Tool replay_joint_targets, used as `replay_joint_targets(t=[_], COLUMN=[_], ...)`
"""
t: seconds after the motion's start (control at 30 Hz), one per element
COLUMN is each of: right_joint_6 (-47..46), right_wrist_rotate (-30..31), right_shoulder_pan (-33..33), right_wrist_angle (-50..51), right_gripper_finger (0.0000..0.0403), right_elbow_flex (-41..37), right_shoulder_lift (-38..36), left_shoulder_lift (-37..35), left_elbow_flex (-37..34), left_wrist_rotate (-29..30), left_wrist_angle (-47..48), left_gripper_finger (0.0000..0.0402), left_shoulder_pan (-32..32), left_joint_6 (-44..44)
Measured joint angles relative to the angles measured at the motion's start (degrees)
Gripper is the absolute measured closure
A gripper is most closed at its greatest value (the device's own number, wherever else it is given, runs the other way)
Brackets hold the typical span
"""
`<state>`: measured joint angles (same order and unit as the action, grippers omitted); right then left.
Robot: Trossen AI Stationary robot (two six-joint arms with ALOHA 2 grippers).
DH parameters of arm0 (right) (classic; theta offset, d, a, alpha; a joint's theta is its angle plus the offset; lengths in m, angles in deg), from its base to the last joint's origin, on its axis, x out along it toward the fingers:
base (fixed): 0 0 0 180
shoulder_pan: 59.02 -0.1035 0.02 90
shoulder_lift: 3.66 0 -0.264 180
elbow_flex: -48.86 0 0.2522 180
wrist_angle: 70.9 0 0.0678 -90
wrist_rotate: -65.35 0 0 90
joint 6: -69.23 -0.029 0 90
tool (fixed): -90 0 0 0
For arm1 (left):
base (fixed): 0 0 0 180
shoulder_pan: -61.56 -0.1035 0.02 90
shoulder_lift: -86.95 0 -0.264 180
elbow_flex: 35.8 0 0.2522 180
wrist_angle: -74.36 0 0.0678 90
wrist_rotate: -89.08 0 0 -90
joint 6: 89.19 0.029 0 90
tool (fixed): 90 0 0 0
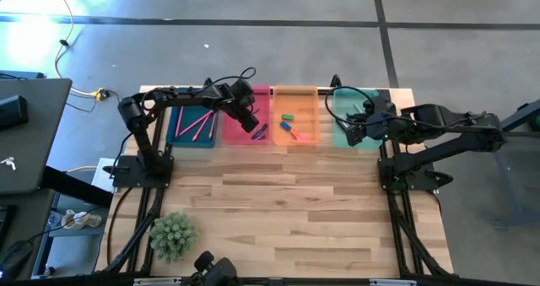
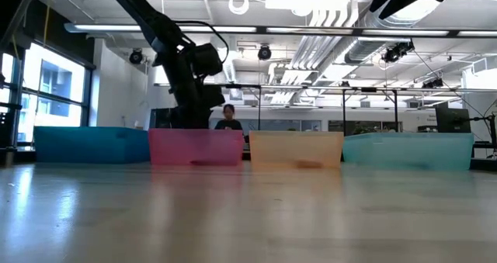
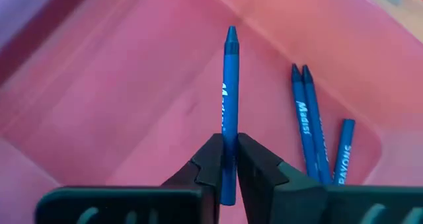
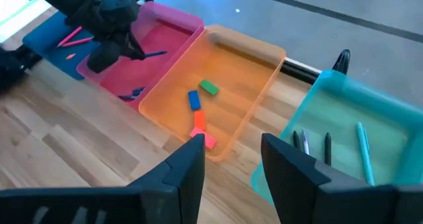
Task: Sort crayons/erasers/pens/pencils in bins
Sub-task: Put the blue crayon into the pink bin, then return to Home Position
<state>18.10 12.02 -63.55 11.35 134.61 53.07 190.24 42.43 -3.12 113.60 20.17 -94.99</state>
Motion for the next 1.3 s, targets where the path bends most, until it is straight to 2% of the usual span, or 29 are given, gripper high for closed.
replay_joint_targets(t=[0.27,0.47,0.67,0.83,1.07,1.3], right_joint_6=[2.2,-2.6,-4.1,-4.0,-3.5,-1.3], right_wrist_rotate=[6.2,1.7,-0.1,-1.8,-2.4,6.8], right_shoulder_pan=[0.0,0.0,0.0,0.0,0.0,0.0], right_wrist_angle=[-0.1,0.0,0.0,0.0,0.0,-1.9], right_gripper_finger=[0.0263,0.0263,0.0263,0.0263,0.0263,0.0263], right_elbow_flex=[0.0,0.0,0.0,0.0,0.0,0.0], right_shoulder_lift=[0.0,0.0,0.0,0.0,0.0,-0.2], left_shoulder_lift=[0.0,0.0,-0.8,-5.1,-14.6,-24.0], left_elbow_flex=[0.0,2.3,10.9,14.8,15.0,7.5], left_wrist_rotate=[-0.3,-0.8,-2.3,-2.7,-7.2,-13.3], left_wrist_angle=[-0.1,3.6,11.8,10.1,6.5,1.0], left_gripper_finger=[0.0293,0.0248,0.0245,0.0247,0.0247,0.0250], left_shoulder_pan=[0.0,-0.4,-1.1,-0.2,2.2,3.7], left_joint_6=[0.1,0.1,4.5,6.5,8.1,6.9])
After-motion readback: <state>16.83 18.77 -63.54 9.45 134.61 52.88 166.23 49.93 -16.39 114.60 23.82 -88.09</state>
